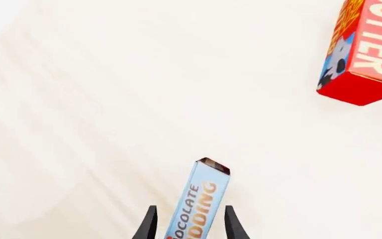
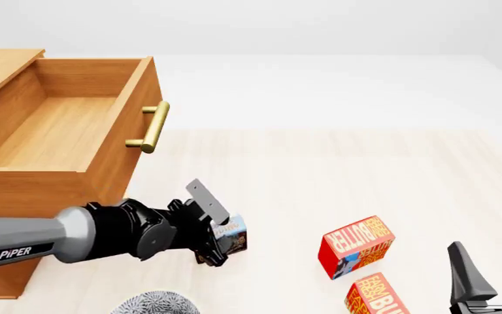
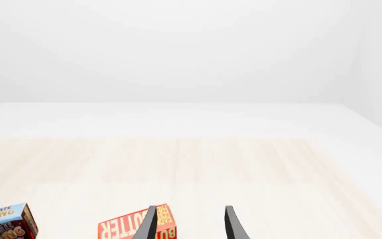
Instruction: Put the chocolate pudding in the top drawer of the cabinet and close it.
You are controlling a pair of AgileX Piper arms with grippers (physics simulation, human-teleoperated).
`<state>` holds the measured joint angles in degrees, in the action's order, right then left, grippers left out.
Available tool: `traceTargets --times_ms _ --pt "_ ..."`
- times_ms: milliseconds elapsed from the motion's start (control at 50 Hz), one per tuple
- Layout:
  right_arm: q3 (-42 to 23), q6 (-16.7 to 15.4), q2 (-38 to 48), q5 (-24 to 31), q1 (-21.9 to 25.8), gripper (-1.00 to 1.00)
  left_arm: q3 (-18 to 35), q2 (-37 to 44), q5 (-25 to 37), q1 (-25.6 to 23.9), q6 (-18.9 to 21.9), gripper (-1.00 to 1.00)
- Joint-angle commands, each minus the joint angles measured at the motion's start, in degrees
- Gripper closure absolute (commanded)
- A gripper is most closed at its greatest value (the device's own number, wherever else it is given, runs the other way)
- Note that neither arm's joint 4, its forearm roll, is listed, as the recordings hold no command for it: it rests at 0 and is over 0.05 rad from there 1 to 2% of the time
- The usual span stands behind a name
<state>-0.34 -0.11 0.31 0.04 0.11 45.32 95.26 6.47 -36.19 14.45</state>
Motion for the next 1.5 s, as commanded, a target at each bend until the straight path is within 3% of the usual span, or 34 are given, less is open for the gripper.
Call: traceTargets --times_ms 20,60,140,260,440,720,1040,1140,1380,1500 --pt "0.0 0.0 0.0 0.0 0.0 -1.0 -0.3 0.3 -0.1 1.3 0.0 1.0" --pt "0.0 0.0 0.0 0.0 0.0 -1.0 -0.1 0.2 0.8 -0.5 -2.6 1.0" --pt "0.0 0.0 0.0 0.0 0.0 -1.0 -0.2 -1.3 1.0 4.0 -1.1 1.0" --pt "0.0 0.0 0.0 0.0 0.0 -1.0 -0.5 -4.9 2.9 4.5 0.0 1.0" --pt "0.0 0.0 0.0 0.0 0.0 -1.0 0.7 -9.9 7.1 1.4 -3.1 1.0" --pt "0.0 0.0 0.0 0.0 0.0 -1.0 1.5 -15.1 10.7 1.8 -1.9 1.0" --pt "0.0 0.0 0.0 0.0 0.0 -1.0 4.3 -19.2 15.7 -4.0 -2.7 1.0" --pt "0.0 0.0 0.0 0.0 0.0 -1.0 5.5 -21.1 16.9 -2.9 -1.9 1.0" --pt "0.0 0.0 0.0 0.0 0.0 -1.0 8.7 -25.2 21.5 -5.7 0.5 1.0" --pt "0.0 0.0 0.0 0.0 0.0 -1.0 8.8 -26.8 21.7 -3.6 3.5 1.0"
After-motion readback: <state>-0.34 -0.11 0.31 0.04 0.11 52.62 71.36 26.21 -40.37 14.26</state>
